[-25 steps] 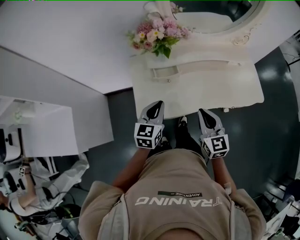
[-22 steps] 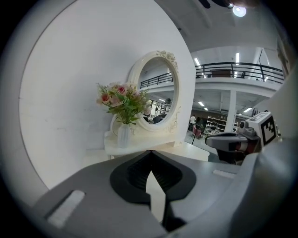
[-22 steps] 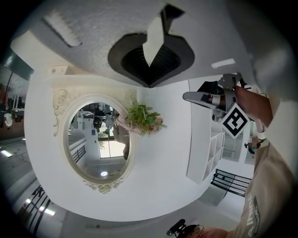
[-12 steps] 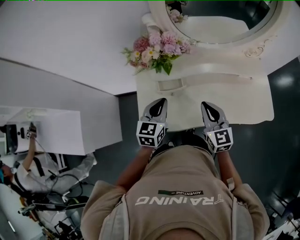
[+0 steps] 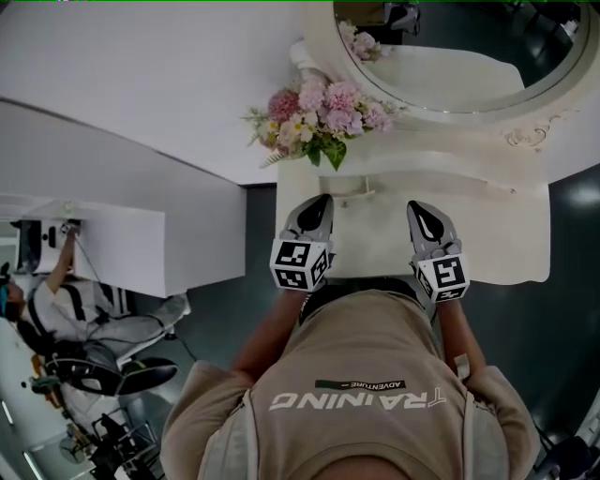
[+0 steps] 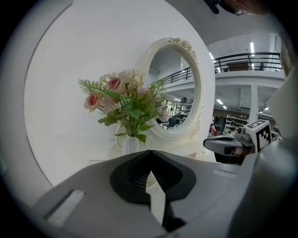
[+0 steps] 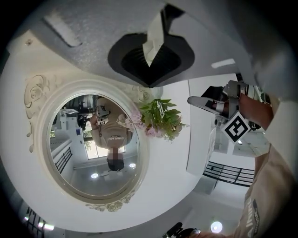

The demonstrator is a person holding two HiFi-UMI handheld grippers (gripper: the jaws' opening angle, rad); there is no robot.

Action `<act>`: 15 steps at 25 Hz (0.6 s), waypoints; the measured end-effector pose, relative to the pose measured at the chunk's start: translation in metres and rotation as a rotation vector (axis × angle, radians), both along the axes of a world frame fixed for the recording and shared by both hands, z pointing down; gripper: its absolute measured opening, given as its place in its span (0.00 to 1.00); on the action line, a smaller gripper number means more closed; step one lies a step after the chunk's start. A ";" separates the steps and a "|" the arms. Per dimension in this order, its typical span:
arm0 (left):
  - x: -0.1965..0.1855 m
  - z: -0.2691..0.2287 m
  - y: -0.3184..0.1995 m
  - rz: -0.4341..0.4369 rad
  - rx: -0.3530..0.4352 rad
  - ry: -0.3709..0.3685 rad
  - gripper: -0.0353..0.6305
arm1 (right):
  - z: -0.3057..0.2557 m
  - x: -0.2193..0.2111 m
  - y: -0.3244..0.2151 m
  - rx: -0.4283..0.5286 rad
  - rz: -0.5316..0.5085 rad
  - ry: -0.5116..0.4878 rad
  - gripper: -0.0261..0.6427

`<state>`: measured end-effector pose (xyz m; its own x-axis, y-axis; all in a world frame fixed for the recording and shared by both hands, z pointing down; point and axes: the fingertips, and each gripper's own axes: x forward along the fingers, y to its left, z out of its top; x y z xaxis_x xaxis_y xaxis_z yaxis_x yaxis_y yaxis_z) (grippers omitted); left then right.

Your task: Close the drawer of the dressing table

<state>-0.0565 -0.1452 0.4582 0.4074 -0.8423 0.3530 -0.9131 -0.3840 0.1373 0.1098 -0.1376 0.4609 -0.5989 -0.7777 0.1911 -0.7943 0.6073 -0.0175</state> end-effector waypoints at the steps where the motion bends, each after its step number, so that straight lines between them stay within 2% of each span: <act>1: 0.000 0.002 -0.002 -0.012 -0.008 0.002 0.08 | 0.002 0.000 -0.004 -0.002 -0.010 0.001 0.04; 10: -0.006 0.043 -0.007 -0.045 -0.125 -0.023 0.08 | 0.015 -0.012 -0.020 -0.044 -0.064 -0.016 0.04; 15: -0.004 0.079 -0.008 -0.022 -0.193 -0.033 0.08 | 0.018 -0.022 -0.020 -0.051 -0.077 0.006 0.04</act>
<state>-0.0603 -0.1535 0.5370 0.3748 -0.7662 0.5220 -0.9263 -0.3330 0.1762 0.0875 -0.1580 0.4790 -0.6550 -0.7187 0.2331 -0.7457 0.6647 -0.0458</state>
